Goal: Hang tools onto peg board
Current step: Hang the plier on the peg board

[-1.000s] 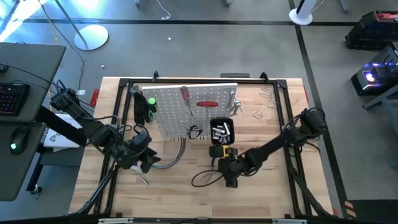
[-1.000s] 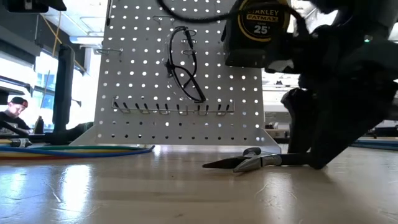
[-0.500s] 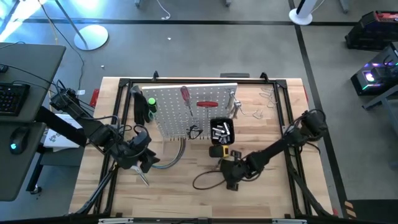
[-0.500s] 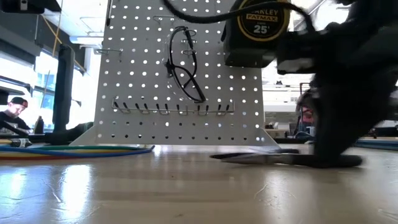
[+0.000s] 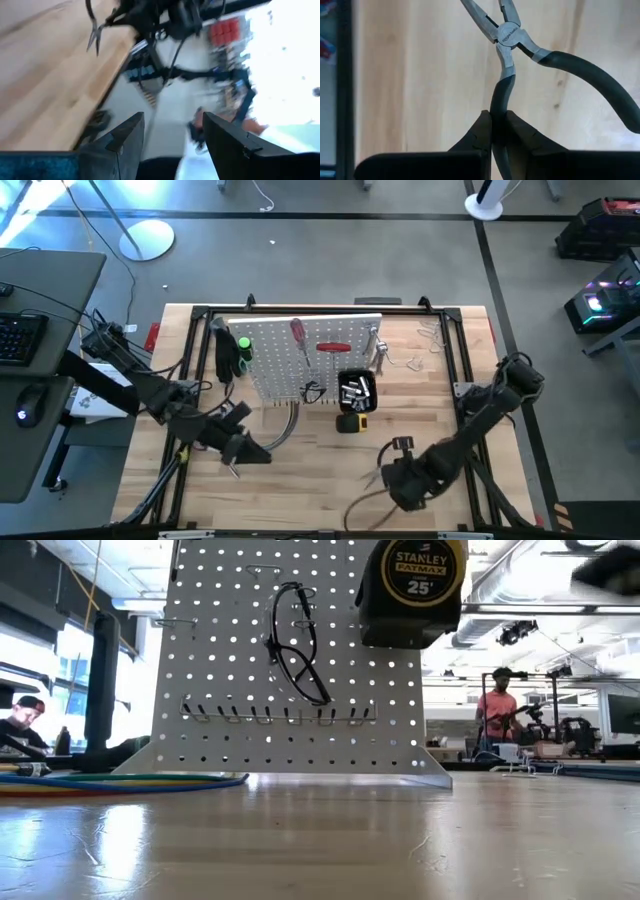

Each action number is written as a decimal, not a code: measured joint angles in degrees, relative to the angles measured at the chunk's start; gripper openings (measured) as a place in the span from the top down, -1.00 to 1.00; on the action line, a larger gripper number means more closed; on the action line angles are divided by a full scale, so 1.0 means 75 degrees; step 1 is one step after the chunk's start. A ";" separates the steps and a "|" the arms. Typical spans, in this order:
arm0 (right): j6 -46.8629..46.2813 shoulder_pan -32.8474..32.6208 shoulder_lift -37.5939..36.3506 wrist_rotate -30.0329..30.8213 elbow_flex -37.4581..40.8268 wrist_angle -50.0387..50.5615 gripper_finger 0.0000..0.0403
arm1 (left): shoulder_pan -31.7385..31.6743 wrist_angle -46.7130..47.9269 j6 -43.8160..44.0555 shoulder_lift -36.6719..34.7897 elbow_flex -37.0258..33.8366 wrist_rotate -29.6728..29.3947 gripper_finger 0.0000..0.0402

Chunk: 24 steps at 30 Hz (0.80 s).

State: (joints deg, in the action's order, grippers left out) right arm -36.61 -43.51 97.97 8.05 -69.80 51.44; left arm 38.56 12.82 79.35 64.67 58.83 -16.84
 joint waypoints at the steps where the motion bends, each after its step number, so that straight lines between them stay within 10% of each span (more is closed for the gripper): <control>1: 0.0107 -0.0065 -0.0005 0.0144 -0.0296 0.0318 0.90 | -0.0087 -0.0221 0.0105 0.0075 0.0000 -0.0017 0.04; 24: 0.3208 0.0117 0.0694 0.1966 -0.5133 0.3250 0.90 | -0.1618 -0.6094 0.3429 0.3879 0.0193 0.1718 0.04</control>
State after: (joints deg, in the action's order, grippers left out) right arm -12.55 -42.63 103.18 22.79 -108.30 75.81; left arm 26.43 -32.89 105.06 93.76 60.28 -3.95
